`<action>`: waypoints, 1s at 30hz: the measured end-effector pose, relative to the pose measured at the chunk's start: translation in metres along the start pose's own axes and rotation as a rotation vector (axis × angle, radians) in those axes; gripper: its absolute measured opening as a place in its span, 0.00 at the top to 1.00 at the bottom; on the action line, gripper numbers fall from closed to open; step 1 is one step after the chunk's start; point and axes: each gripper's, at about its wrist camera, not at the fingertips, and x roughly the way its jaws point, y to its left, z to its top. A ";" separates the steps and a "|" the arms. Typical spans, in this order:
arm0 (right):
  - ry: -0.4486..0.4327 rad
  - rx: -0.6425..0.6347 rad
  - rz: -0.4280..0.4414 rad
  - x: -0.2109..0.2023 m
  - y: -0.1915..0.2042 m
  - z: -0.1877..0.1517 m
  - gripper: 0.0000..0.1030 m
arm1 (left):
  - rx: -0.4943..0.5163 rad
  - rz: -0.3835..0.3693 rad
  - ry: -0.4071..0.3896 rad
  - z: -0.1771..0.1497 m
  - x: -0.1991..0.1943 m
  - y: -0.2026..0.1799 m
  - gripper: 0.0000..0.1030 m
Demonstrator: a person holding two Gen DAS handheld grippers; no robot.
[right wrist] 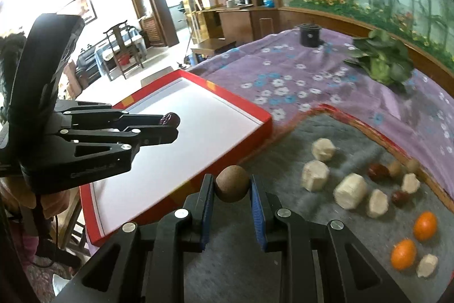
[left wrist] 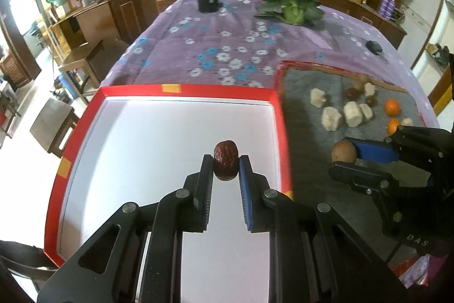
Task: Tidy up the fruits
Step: 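Carry date and nut into the white tray and open both grippers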
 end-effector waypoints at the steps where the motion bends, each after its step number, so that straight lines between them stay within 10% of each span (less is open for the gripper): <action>1: 0.003 -0.006 0.004 0.003 0.003 0.002 0.77 | -0.007 0.003 0.002 0.000 0.002 0.003 0.83; 30: 0.109 -0.100 0.052 0.071 0.039 0.025 0.77 | -0.091 0.067 0.105 -0.010 0.038 0.039 0.83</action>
